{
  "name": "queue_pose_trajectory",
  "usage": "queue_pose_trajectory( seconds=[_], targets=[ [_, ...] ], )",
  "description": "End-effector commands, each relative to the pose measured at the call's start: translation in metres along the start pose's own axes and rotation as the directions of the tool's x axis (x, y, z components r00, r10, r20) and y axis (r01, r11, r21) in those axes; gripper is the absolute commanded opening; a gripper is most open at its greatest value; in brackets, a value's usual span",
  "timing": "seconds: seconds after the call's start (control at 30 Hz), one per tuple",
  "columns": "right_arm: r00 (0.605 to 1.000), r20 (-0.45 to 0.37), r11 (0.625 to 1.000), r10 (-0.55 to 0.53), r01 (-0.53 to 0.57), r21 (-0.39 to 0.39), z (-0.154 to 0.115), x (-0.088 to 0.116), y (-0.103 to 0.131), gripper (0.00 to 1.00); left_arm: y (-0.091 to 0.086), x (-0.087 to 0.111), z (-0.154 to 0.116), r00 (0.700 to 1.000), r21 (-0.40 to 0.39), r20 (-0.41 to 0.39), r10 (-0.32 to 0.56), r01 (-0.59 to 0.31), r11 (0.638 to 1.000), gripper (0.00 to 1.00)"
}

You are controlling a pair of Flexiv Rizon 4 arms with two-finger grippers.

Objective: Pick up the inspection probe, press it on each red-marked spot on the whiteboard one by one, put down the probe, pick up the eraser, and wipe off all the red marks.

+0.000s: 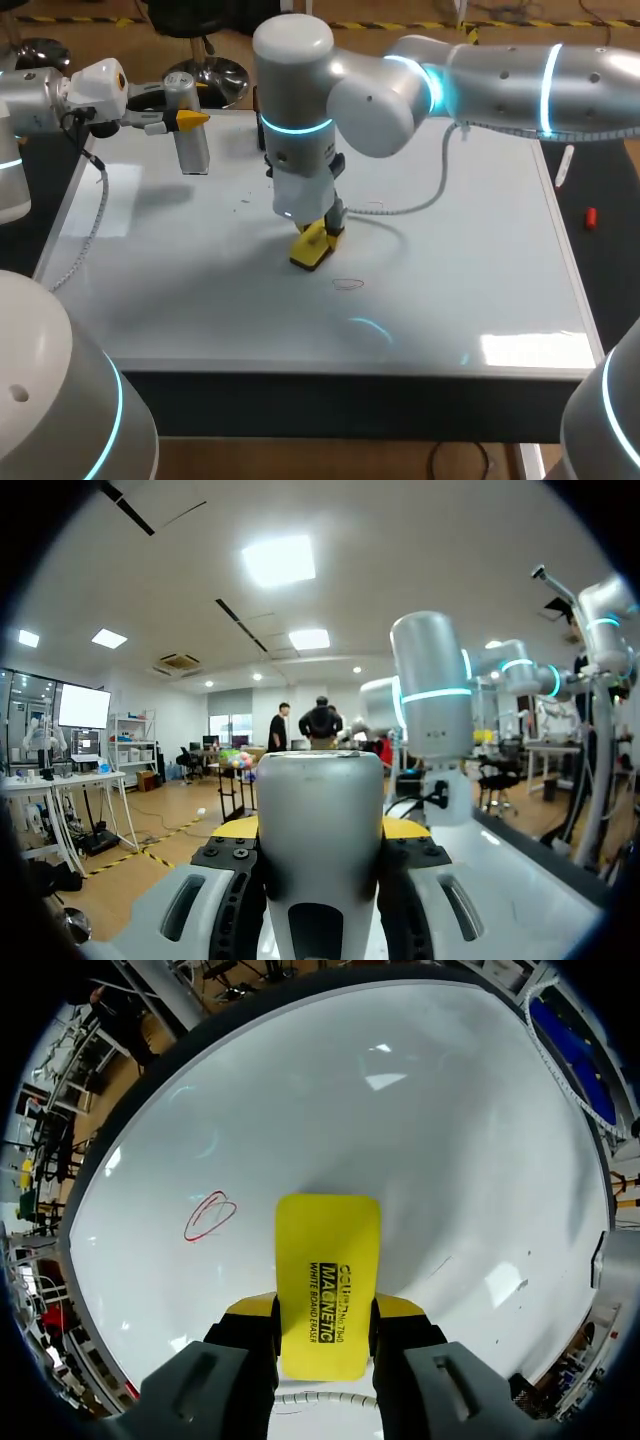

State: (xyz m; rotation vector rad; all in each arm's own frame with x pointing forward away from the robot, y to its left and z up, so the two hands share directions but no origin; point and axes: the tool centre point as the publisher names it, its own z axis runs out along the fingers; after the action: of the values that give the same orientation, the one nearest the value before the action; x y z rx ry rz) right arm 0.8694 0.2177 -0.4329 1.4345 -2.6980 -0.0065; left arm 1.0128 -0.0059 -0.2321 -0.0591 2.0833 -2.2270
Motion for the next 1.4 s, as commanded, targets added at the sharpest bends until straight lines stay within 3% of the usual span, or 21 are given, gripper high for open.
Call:
queue_pose_trajectory(
  seconds=[0.03, 0.2, 0.4, 0.53, 0.9, 1.07, 1.17, 1.4],
  targets=[
    [1.000, -0.001, 1.000, -0.001, 0.001, 0.005, 0.029, 0.008, -0.005, 0.00, -0.002, 0.001, 0.000, 1.000, -0.002, 0.002, 0.001, -0.001, 1.000, 0.00],
    [1.000, 0.019, 1.000, -0.011, 0.011, 0.010, 0.013, 0.005, -0.006, 0.00, -0.002, 0.001, 0.000, 1.000, -0.002, 0.002, 0.001, -0.001, 1.000, 0.00],
    [0.994, 0.063, 0.996, -0.086, 0.085, 0.017, -0.060, -0.003, -0.014, 0.00, -0.002, 0.001, 0.000, 1.000, -0.002, 0.002, 0.001, -0.001, 1.000, 0.00],
    [0.990, 0.072, 0.992, -0.120, 0.118, 0.034, -0.087, -0.005, -0.022, 0.00, -0.002, 0.001, 0.000, 1.000, -0.002, 0.002, 0.001, -0.001, 1.000, 0.00],
    [0.987, 0.084, 0.990, -0.134, 0.130, 0.051, -0.102, 0.000, -0.040, 0.00, -0.002, 0.001, 0.000, 1.000, -0.002, 0.002, 0.001, -0.001, 1.000, 0.00],
    [0.988, 0.101, 0.992, -0.117, 0.112, 0.058, -0.112, 0.010, -0.068, 0.00, -0.002, 0.001, 0.000, 1.000, -0.002, 0.002, 0.001, -0.001, 1.000, 0.00],
    [0.990, 0.118, 0.996, -0.077, 0.070, 0.060, -0.118, 0.020, -0.095, 0.00, -0.002, 0.001, 0.000, 1.000, -0.002, 0.002, 0.001, -0.001, 1.000, 0.00],
    [0.997, 0.073, 0.998, 0.020, -0.024, 0.056, -0.120, 0.050, -0.160, 0.00, -0.002, 0.001, 0.000, 1.000, -0.002, 0.002, 0.001, -0.001, 1.000, 0.00]
  ],
)
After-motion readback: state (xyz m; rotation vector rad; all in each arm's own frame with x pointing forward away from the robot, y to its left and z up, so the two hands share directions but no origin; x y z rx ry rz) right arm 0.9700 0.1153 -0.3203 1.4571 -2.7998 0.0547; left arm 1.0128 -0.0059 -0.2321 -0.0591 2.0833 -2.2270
